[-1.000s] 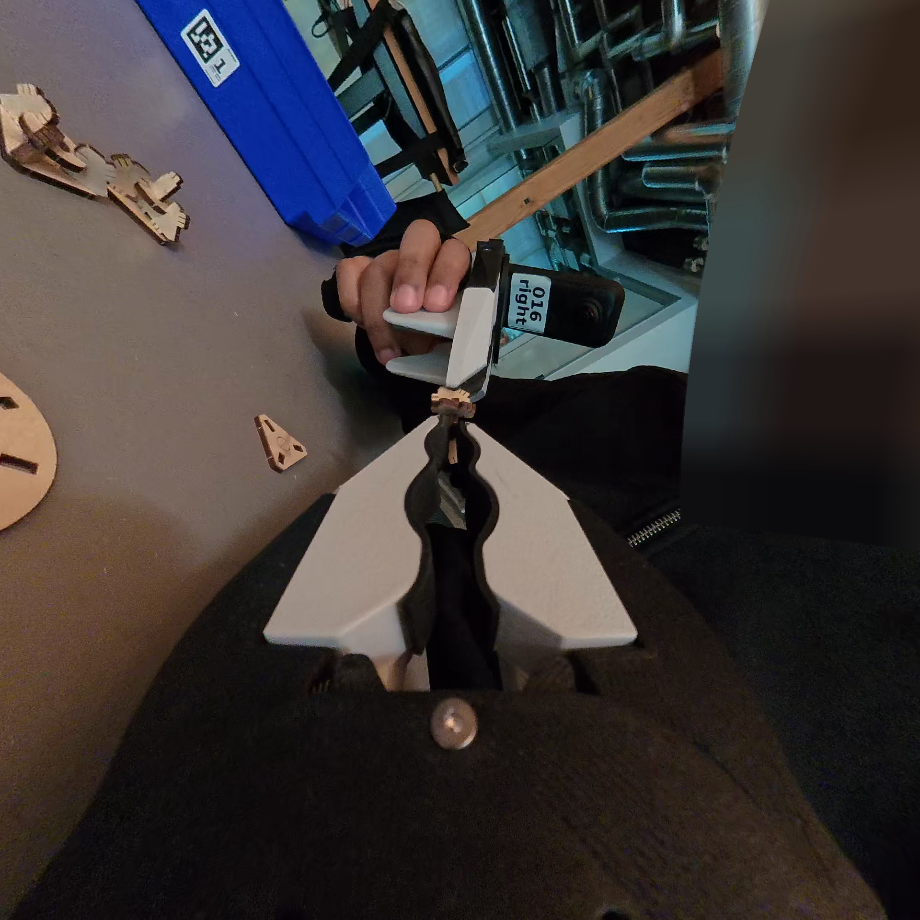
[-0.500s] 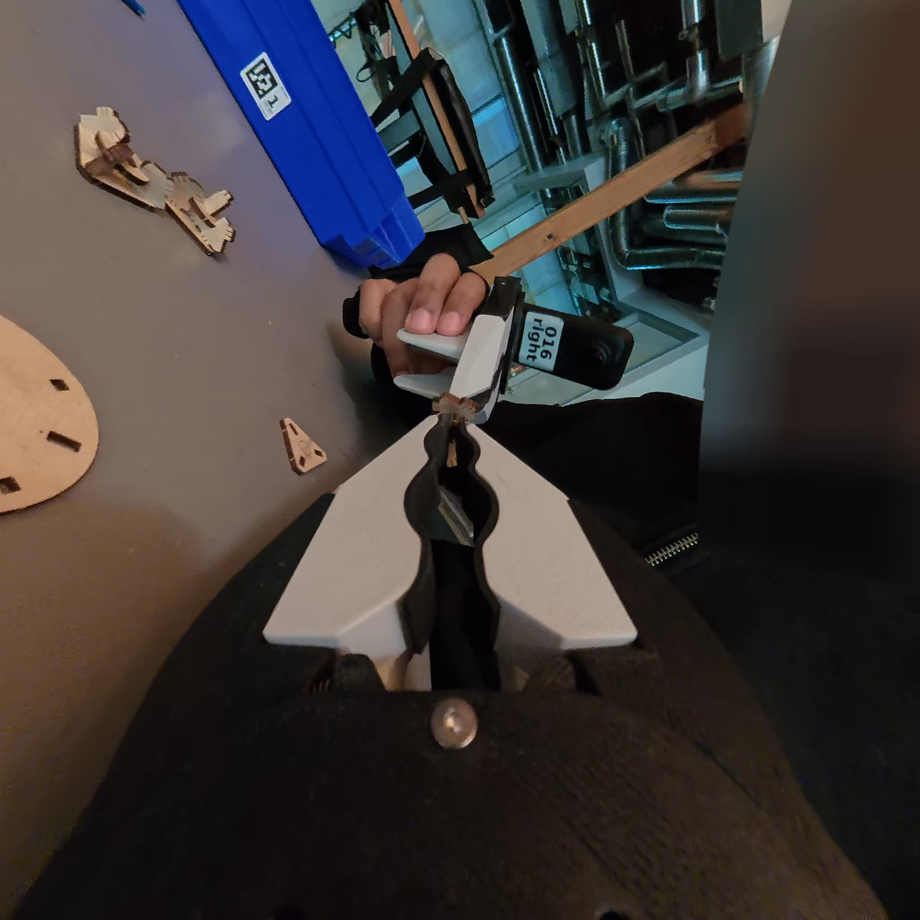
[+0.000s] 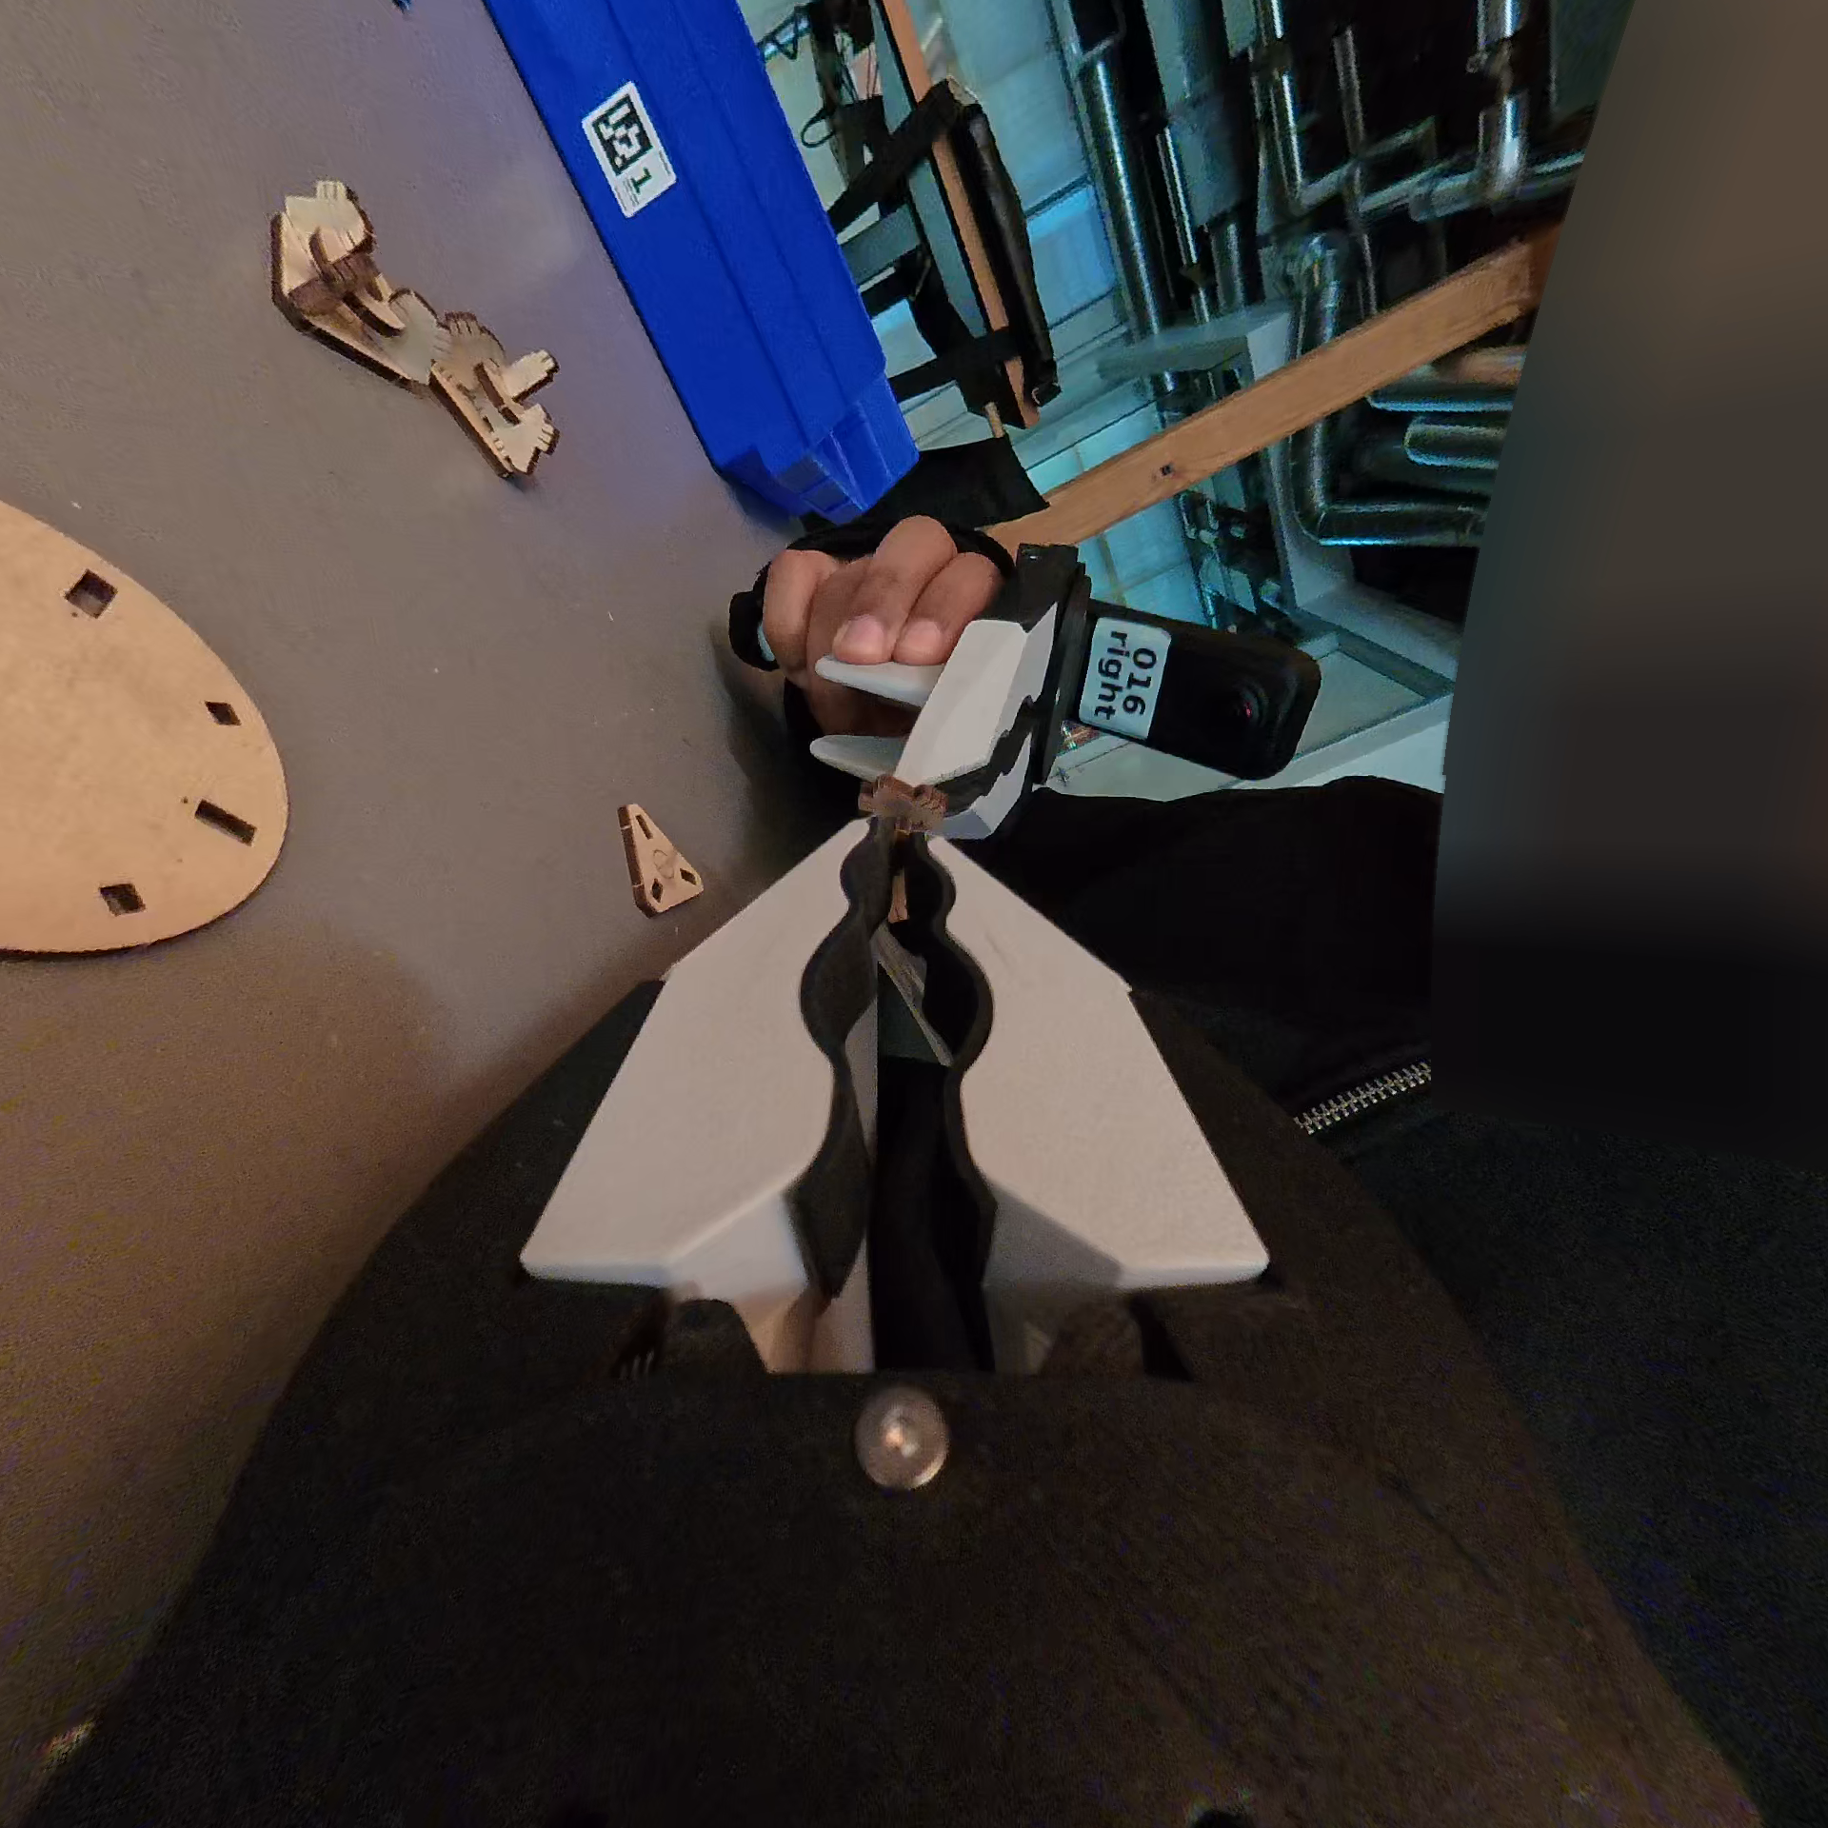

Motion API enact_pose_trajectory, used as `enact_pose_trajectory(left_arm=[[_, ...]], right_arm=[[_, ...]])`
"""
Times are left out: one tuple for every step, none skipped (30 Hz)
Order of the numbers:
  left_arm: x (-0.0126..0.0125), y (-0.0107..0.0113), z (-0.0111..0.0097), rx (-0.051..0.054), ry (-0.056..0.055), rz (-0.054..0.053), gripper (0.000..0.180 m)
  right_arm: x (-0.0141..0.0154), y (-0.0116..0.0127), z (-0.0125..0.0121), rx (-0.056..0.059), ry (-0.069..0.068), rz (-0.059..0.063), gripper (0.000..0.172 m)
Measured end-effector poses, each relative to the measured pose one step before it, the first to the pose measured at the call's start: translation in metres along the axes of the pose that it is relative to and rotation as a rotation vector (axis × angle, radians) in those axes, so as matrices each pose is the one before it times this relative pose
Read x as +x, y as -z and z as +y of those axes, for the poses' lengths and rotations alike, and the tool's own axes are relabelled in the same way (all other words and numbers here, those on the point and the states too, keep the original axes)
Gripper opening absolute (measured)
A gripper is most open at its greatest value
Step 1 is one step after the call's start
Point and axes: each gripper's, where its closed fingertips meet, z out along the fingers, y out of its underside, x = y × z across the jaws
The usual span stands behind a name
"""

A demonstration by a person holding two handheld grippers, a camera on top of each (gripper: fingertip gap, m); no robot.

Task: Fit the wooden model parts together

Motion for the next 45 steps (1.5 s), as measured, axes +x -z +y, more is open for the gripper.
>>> enact_pose_trajectory(left_arm=[[-0.00068,0.00030,-0.00018,0.0017,0.0016,-0.0044,0.003],[-0.00073,0.00008,0.00021,-0.0006,0.0008,-0.0053,0.003],[-0.00016,0.00001,0.00009,0.0000,0.0018,-0.0008,0.003],[-0.00104,-0.00008,0.00000,0.0002,-0.0014,-0.0084,0.003],[-0.00109,-0.00010,0.00030,-0.0017,0.0010,-0.0069,0.003],[-0.00011,-0.00002,-0.00015,0.0003,0.0037,0.0009,0.003],[-0.00065,0.00002,0.00014,-0.0007,0.0019,-0.0034,0.003],[-0.00003,0.00000,0.00022,-0.0013,0.0003,-0.0004,0.003],[-0.00003,0.00007,0.00027,-0.0019,0.0027,0.0016,0.003],[-0.00054,0.00010,0.00027,-0.0022,0.0024,-0.0026,0.003],[-0.00011,0.00011,0.00002,-0.0016,0.0023,0.0003,0.003],[-0.00038,0.00003,0.00039,-0.0036,0.0043,-0.0006,0.003],[-0.00056,-0.00001,0.00018,-0.0020,0.0005,-0.0032,0.003],[-0.00020,0.00007,0.00030,-0.0019,-0.0018,-0.0022,0.003],[-0.00010,0.00012,0.00031,-0.0026,0.0025,0.0005,0.003],[-0.00032,0.00001,0.00001,-0.0010,0.0008,-0.0015,0.003],[0.00004,-0.00012,0.00036,-0.0033,-0.0002,0.0006,0.003],[-0.00005,0.00014,0.00011,-0.0019,0.0018,0.0016,0.003],[-0.00046,-0.00001,0.00008,-0.0029,0.0001,-0.0023,0.003],[-0.00004,-0.00016,0.00025,-0.0031,0.0001,0.0002,0.003],[0.00010,-0.00019,0.00018,-0.0013,-0.0012,-0.0002,0.003],[-0.00027,-0.00023,0.00082,-0.0057,0.0003,-0.0014,0.003],[0.00019,-0.00022,0.00041,-0.0035,0.0014,0.0024,0.004],[0.00010,-0.00021,0.00060,-0.0050,0.0005,0.0015,0.003],[0.00006,-0.00034,0.00059,-0.0057,0.0030,0.0026,0.003],[0.00004,-0.00053,0.00036,-0.0036,0.0009,0.0010,0.003],[-0.00078,-0.00091,0.00160,-0.0101,-0.0049,-0.0079,0.003],[-0.00163,-0.00175,0.00285,-0.0184,-0.0081,-0.0156,0.004],[0.00026,0.00005,-0.00076,0.0054,-0.0052,-0.0009,0.003],[-0.00076,0.00043,-0.00056,0.0024,0.0072,-0.0009,0.003],[-0.00063,0.00032,-0.00056,0.0014,0.0041,-0.0013,0.003],[0.00052,0.00059,-0.00150,0.0066,0.0007,0.0064,0.003],[0.00119,0.00084,-0.00182,0.0111,-0.0016,0.0091,0.003],[0.00038,0.00015,-0.00067,0.0055,0.0001,0.0033,0.003],[-0.00004,-0.00002,-0.00004,0.0025,-0.0084,-0.0049,0.003],[-0.00017,0.00002,0.00026,0.0023,-0.0108,-0.0072,0.003],[0.00029,-0.00008,0.00036,-0.0011,-0.0038,-0.0008,0.003],[0.00051,-0.00018,0.00013,-0.0015,0.0019,0.0053,0.003],[0.00031,-0.00018,0.00022,-0.0035,0.0021,0.0036,0.003],[0.00019,-0.00027,0.00049,-0.0042,0.0004,0.0022,0.003],[0.00029,-0.00040,0.00064,-0.0047,-0.0002,0.0020,0.003],[0.00004,-0.00032,0.00058,-0.0044,0.0000,0.0002,0.003],[-0.00028,-0.00032,0.00061,-0.0040,-0.0002,-0.0023,0.003],[-0.00011,-0.00037,0.00068,-0.0047,-0.0013,-0.0012,0.003],[0.00009,-0.00045,0.00075,-0.0045,-0.0013,-0.0002,0.003]], right_arm=[[-0.00028,-0.00062,0.00067,-0.0046,0.0022,-0.0002,0.000],[-0.00054,-0.00052,0.00072,-0.0037,-0.0010,-0.0030,0.000],[-0.00025,-0.00013,0.00030,-0.0010,-0.0024,-0.0017,0.000],[-0.00011,-0.00020,0.00072,-0.0039,-0.0030,-0.0015,0.000],[-0.00020,-0.00024,0.00089,-0.0041,-0.0029,-0.0014,0.000],[-0.00007,-0.00014,0.00027,-0.0008,-0.0035,0.0001,0.000],[-0.00010,-0.00012,0.00039,-0.0019,-0.0041,-0.0009,0.000],[-0.00010,-0.00016,0.00017,0.0002,-0.0044,-0.0012,0.000],[-0.00014,-0.00005,-0.00013,0.0016,-0.0042,-0.0010,0.000],[-0.00013,-0.00016,0.00034,-0.0012,-0.0034,-0.0021,0.000],[-0.00013,-0.00017,0.00025,-0.0003,-0.0022,-0.0015,0.000],[-0.00020,-0.00023,0.00017,-0.0004,-0.0024,-0.0025,0.000],[-0.00027,-0.00020,0.00039,-0.0010,-0.0035,-0.0027,0.000],[-0.00023,-0.00012,0.00022,0.0005,-0.0032,-0.0022,0.000],[-0.00024,-0.00010,0.00006,0.0006,-0.0024,-0.0025,0.000],[-0.00024,-0.00011,0.00015,0.0002,-0.0014,-0.0020,0.000],[-0.00019,0.00001,0.00005,0.0011,-0.0003,-0.0018,0.000],[-0.00010,-0.00004,-0.00015,0.0013,-0.0009,-0.0018,0.000],[-0.00026,-0.00024,0.00021,0.0002,-0.0009,-0.0023,0.000],[-0.00012,0.00003,0.00017,0.0001,0.0023,-0.0011,0.000],[-0.00003,0.00021,0.00008,0.0008,0.0018,-0.0008,0.000],[-0.00024,0.00023,-0.00007,0.0019,-0.0020,-0.0029,0.000],[-0.00016,0.00022,-0.00012,0.0029,-0.0009,-0.0023,0.000],[-0.00001,0.00024,-0.00031,0.0026,0.0005,-0.0005,0.000],[0.00042,0.00021,-0.00028,0.0024,-0.0012,0.0017,0.000],[0.00088,0.00025,-0.00030,0.0027,-0.0019,0.0039,0.000],[0.00088,0.00018,-0.00053,0.0031,-0.0020,0.0029,0.000],[0.00044,0.00020,-0.00126,0.0068,-0.0036,-0.0001,0.001],[0.00004,0.00010,-0.00113,0.0053,-0.0018,-0.0010,0.000],[0.00014,-0.00038,0.00052,-0.0053,0.0086,0.0034,0.000],[0.00026,-0.00042,0.00094,-0.0097,0.0157,0.0055,0.000],[0.00024,0.00005,0.00056,-0.0051,0.0087,0.0033,0.000],[-0.00012,0.00009,0.00060,-0.0026,-0.0016,-0.0016,0.001],[-0.00048,0.00014,0.00076,-0.0018,-0.0019,-0.0025,0.000],[-0.00065,-0.00004,0.00047,-0.0011,0.0021,-0.0016,0.000],[-0.00080,-0.00001,0.00040,-0.0011,0.0015,-0.0027,0.000],[-0.00043,0.00016,0.00000,0.0017,-0.0011,-0.0027,0.000],[-0.00032,0.00021,-0.00035,0.0032,-0.0014,-0.0024,0.000],[-0.00044,0.00025,-0.00041,0.0020,-0.0008,-0.0038,0.000],[-0.00054,0.00039,-0.00012,0.0022,-0.0007,-0.0047,0.000],[-0.00069,0.00030,-0.00017,0.0020,-0.0016,-0.0048,0.000],[-0.00091,0.00018,0.00012,-0.0005,-0.0008,-0.0048,0.000],[-0.00078,0.00022,0.00033,-0.0018,0.0009,-0.0038,0.000],[-0.00097,0.00023,0.00018,-0.0006,-0.0002,-0.0043,0.000],[-0.00087,0.00029,-0.00003,0.0008,-0.0025,-0.0058,0.000]])
